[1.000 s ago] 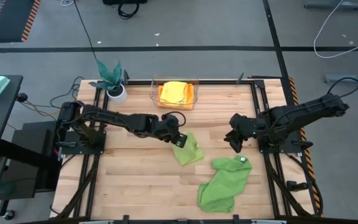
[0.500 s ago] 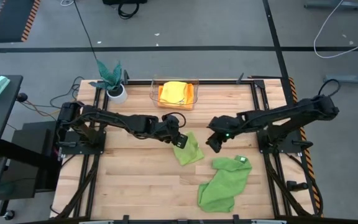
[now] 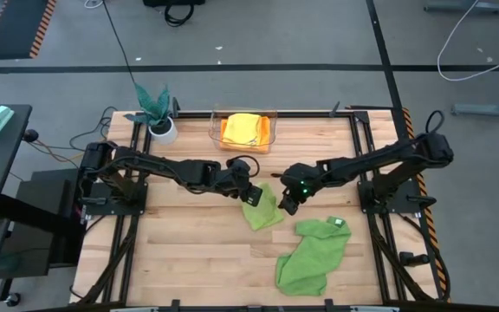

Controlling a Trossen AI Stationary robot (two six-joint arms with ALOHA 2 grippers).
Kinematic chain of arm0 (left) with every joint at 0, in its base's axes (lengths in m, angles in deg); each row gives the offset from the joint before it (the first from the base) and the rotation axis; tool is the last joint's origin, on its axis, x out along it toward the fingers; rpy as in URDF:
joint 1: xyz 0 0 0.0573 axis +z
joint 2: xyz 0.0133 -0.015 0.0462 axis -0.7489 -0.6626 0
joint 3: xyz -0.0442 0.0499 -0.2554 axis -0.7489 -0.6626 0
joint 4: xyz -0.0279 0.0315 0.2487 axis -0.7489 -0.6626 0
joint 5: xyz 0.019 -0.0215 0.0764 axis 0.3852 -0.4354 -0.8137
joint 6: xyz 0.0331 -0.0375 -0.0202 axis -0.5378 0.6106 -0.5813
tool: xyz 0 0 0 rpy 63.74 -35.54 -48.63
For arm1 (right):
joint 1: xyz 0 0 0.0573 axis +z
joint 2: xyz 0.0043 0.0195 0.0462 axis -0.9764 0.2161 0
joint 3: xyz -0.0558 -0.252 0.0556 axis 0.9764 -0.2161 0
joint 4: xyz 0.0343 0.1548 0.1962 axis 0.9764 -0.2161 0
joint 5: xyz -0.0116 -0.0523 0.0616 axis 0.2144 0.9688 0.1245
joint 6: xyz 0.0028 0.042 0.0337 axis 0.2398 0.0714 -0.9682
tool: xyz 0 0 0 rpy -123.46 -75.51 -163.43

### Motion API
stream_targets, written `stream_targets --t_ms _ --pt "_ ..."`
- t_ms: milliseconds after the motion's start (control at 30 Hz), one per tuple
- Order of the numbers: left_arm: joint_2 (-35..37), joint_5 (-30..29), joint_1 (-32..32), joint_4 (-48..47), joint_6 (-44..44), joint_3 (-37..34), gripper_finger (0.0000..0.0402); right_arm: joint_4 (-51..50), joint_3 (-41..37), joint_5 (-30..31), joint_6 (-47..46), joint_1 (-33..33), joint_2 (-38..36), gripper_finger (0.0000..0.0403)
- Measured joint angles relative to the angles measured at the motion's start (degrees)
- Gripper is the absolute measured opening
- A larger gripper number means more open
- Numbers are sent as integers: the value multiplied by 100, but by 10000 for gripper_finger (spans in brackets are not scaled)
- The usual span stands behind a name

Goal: Fold microfiber towels
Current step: Fold the light green towel

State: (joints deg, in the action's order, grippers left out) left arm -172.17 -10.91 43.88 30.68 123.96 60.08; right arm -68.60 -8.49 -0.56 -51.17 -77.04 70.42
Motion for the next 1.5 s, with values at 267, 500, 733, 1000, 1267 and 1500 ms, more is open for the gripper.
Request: stream_targets --t_ms 267,500,733,1000,1267,1500 --pt "0 -13 0 317 -104 0 9 114 0 3 -242 -146 206 129" --pt "0 -78 7 407 -107 0 9 181 0 22 -334 -288 224 129" --pt "0 -98 7 623 -222 0 7 174 0 67 -391 -363 304 129" --pt "0 -107 28 632 -222 0 6 165 -2 101 -346 -377 604 129" --pt "0 -107 28 651 -249 0 6 333 -2 289 -299 -417 545 110" --pt "0 -105 26 650 -252 0 5 334 -2 297 -232 -547 545 78"
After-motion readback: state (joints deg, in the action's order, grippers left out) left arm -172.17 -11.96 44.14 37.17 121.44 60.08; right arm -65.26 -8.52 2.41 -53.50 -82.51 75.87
